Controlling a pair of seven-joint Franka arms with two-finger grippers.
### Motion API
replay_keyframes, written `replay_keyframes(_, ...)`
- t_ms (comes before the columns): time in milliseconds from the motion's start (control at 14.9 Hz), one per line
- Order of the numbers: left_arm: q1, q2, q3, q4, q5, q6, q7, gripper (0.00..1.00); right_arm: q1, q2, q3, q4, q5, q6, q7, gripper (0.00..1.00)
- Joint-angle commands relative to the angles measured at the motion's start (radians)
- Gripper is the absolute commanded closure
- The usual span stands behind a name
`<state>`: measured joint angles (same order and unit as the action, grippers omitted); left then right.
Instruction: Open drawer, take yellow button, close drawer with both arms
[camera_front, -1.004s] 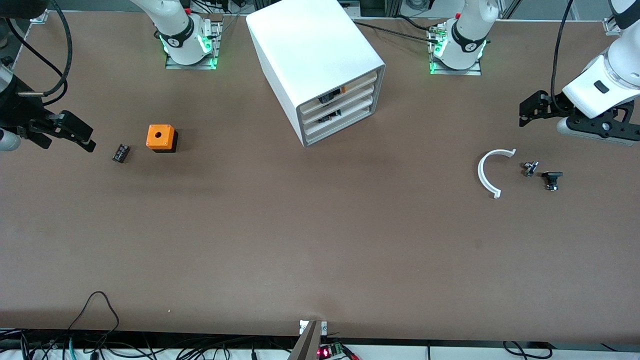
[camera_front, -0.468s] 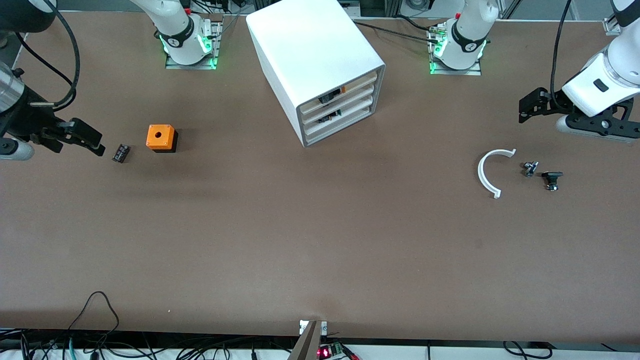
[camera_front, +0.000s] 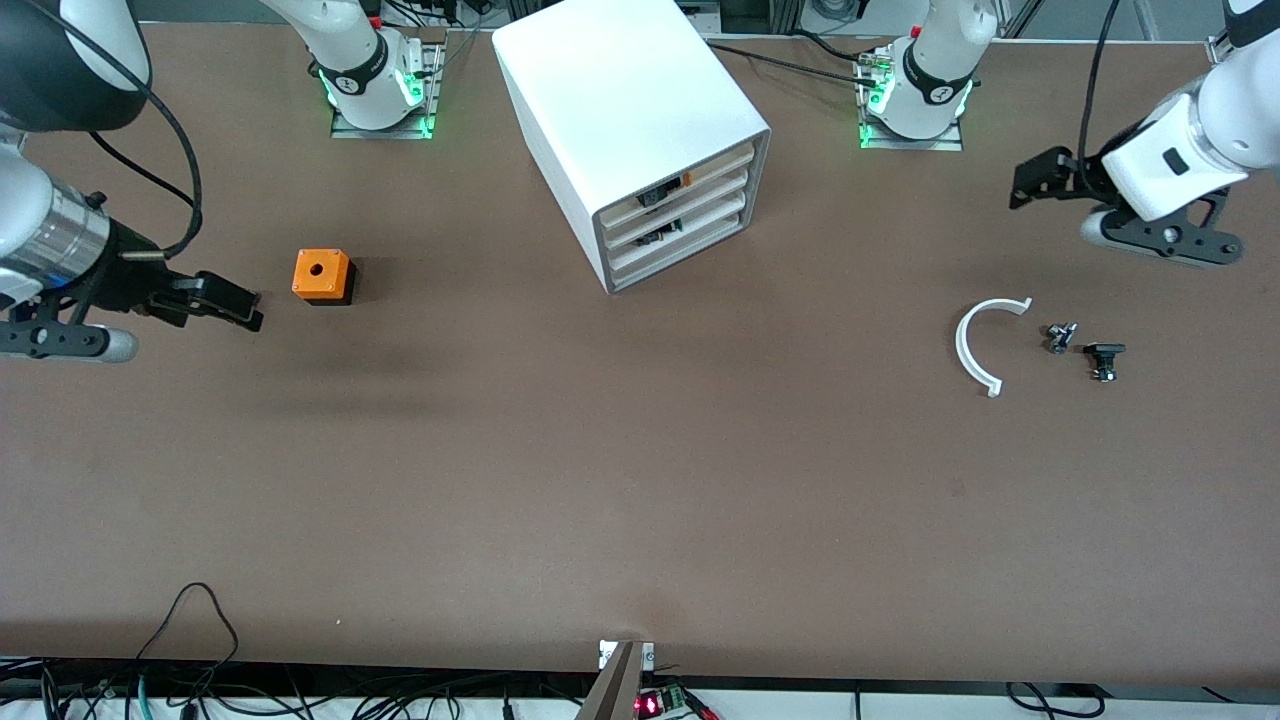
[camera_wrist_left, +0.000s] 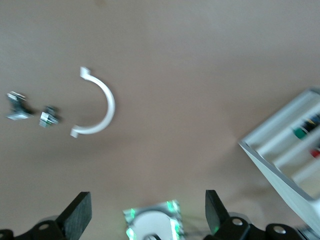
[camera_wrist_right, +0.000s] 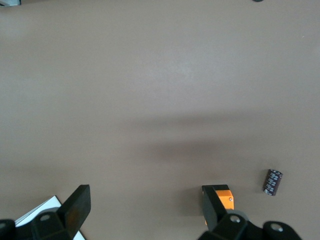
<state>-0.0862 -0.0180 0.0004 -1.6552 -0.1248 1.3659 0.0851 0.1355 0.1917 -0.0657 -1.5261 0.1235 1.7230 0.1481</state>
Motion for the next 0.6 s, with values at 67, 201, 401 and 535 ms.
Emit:
replay_keyframes(67, -0.003, 0.044, 0.001, 0.022, -0.145, -0.129, 0.007, 0.00, 0.004, 0.035, 0.001, -0.003, 0.024, 0.009, -0.012, 0.01)
replay_keyframes(201, -0.004, 0.062, 0.000, 0.014, -0.211, -0.148, 0.054, 0.00, 0.009, 0.063, 0.004, -0.002, 0.016, 0.012, -0.010, 0.01)
replay_keyframes(401, -0.006, 0.102, 0.000, -0.017, -0.341, -0.183, 0.128, 0.00, 0.021, 0.092, 0.004, -0.005, 0.024, 0.029, -0.010, 0.01)
replay_keyframes(535, -0.004, 0.134, -0.003, -0.044, -0.416, -0.174, 0.215, 0.00, 0.022, 0.106, 0.011, -0.015, 0.024, 0.029, -0.009, 0.01)
